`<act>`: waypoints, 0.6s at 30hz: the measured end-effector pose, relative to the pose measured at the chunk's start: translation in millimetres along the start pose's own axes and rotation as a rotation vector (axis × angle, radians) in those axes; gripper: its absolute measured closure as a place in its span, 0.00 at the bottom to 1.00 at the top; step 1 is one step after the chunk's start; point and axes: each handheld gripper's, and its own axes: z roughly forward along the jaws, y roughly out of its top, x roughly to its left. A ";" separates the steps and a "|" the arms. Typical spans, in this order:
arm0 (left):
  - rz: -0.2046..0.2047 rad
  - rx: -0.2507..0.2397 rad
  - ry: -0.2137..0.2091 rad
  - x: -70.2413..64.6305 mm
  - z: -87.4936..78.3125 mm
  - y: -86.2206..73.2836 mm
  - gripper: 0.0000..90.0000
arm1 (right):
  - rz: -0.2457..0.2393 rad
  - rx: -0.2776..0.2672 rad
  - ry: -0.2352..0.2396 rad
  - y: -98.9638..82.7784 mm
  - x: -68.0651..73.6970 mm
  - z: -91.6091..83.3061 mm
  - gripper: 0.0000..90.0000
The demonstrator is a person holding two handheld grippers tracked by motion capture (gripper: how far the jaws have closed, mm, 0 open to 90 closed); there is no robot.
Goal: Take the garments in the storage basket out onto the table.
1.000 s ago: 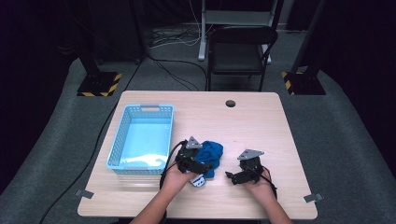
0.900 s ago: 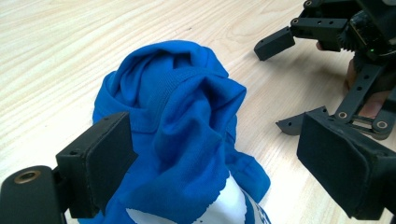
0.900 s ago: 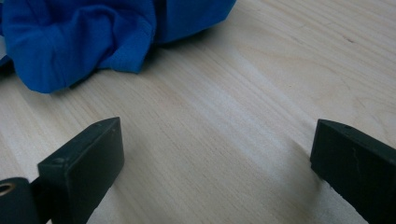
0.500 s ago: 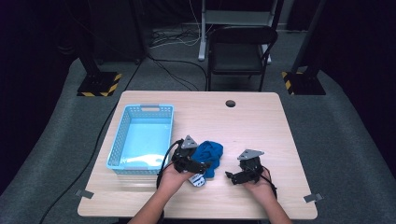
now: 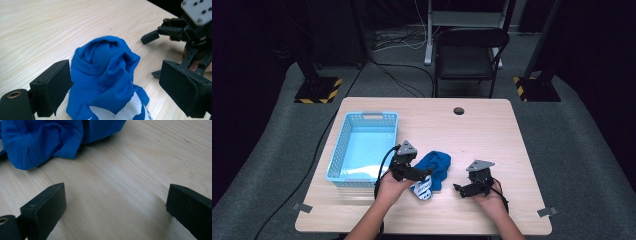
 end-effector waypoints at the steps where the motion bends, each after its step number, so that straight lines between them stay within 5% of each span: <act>1: -0.001 -0.005 0.003 1.2 -1.8 0.2 0.11 | 0.000 0.000 0.000 0.0 0.0 0.0 0.02; 18: -0.028 -0.052 0.024 19.4 -29.6 0.0 0.11 | 0.000 0.000 0.000 0.0 0.0 0.0 0.02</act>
